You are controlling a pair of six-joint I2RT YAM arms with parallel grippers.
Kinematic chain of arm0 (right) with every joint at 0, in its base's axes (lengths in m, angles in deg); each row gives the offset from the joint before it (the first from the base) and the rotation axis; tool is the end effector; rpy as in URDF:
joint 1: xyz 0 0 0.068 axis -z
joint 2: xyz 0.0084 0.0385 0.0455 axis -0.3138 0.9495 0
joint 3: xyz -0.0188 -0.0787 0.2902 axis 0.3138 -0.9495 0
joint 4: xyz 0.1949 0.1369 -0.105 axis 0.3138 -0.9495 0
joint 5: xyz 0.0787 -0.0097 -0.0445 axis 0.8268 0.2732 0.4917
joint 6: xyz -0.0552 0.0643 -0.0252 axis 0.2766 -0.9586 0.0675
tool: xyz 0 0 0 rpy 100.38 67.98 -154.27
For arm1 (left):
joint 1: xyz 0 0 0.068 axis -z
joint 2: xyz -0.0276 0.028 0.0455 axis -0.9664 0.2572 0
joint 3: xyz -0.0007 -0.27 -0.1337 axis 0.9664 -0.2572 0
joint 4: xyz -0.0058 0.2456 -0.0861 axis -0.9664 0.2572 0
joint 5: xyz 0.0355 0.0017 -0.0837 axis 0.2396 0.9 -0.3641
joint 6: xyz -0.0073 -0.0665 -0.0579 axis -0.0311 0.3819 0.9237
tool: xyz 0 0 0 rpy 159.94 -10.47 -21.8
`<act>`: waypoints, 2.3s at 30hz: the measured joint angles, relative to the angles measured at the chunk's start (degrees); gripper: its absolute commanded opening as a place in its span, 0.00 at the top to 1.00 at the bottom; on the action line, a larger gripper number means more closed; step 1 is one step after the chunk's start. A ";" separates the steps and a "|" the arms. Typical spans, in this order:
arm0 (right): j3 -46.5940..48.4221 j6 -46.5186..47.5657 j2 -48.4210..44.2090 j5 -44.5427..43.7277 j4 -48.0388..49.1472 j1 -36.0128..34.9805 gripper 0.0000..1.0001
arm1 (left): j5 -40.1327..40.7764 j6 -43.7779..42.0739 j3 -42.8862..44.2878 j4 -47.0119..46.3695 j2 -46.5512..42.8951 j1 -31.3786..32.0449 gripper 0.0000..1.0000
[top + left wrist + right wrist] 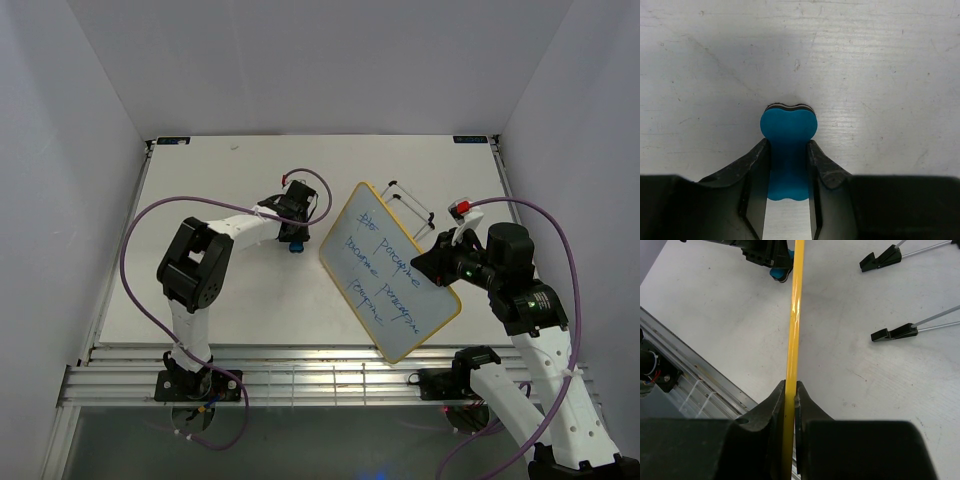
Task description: Erase the whiteboard
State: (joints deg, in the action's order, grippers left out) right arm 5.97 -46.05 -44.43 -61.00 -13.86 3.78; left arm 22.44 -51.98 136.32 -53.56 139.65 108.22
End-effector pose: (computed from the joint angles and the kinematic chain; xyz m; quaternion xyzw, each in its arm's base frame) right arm 0.1329 0.0681 0.3406 -0.1673 0.8106 0.2756 0.4889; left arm 0.3757 -0.2207 0.1535 0.0113 0.9605 -0.0161 0.2775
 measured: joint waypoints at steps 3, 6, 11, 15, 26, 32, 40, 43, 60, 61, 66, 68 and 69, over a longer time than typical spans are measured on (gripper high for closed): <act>0.00 0.02 -0.04 0.00 0.04 -0.15 0.92 | -0.15 0.00 -0.46 -0.72 -0.11 0.00 0.80; 0.00 0.07 -0.07 0.00 0.09 -0.22 0.92 | -0.17 0.22 -1.36 -1.70 -0.63 0.00 0.80; 0.00 0.07 0.07 0.04 0.15 -0.22 0.92 | -0.92 0.96 -4.74 -2.78 -3.85 0.00 0.86; 0.00 0.04 0.39 0.00 0.28 -0.26 0.92 | -3.58 1.42 -10.99 -5.05 -13.07 0.00 0.87; 0.00 -0.74 0.85 -0.17 0.42 -0.31 0.92 | -14.23 -0.98 -33.11 -38.86 -38.12 4.76 0.88; -0.11 -1.31 0.85 0.96 0.79 -0.31 0.92 | -15.58 -7.58 -34.32 -53.24 -33.77 10.23 0.89; -0.48 -2.86 0.00 4.15 1.27 -0.33 0.92 | -15.69 -10.93 -34.29 -67.56 -28.57 10.69 0.92; -1.09 -3.76 -0.42 5.64 1.92 -0.33 0.92 | -15.19 -11.37 -34.36 -71.97 -26.88 11.50 0.92; -1.11 -9.25 1.81 6.56 5.20 -0.31 0.92 | -9.62 -14.34 -38.34 -84.17 -24.98 18.82 0.98; -1.11 -9.53 1.99 6.45 5.57 -0.31 0.92 | -9.25 -14.60 -38.45 -84.13 -24.98 19.85 0.98; -0.66 -11.08 3.10 6.03 7.17 -0.31 0.92 | -7.04 -16.35 -38.53 -83.78 -24.98 24.15 0.99; -0.22 -11.34 3.41 5.84 7.28 -0.31 0.92 | -5.27 -17.20 -38.53 -83.19 -24.98 25.18 1.00; -0.04 -11.37 3.48 5.70 7.28 -0.31 0.92 | -4.17 -17.53 -38.53 -82.82 -25.05 25.42 1.00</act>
State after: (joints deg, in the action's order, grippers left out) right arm 5.92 -57.41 -40.96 -55.29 -6.58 3.48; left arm 18.27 -69.51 97.78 -136.37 114.60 133.64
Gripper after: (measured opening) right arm 0.121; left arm 0.393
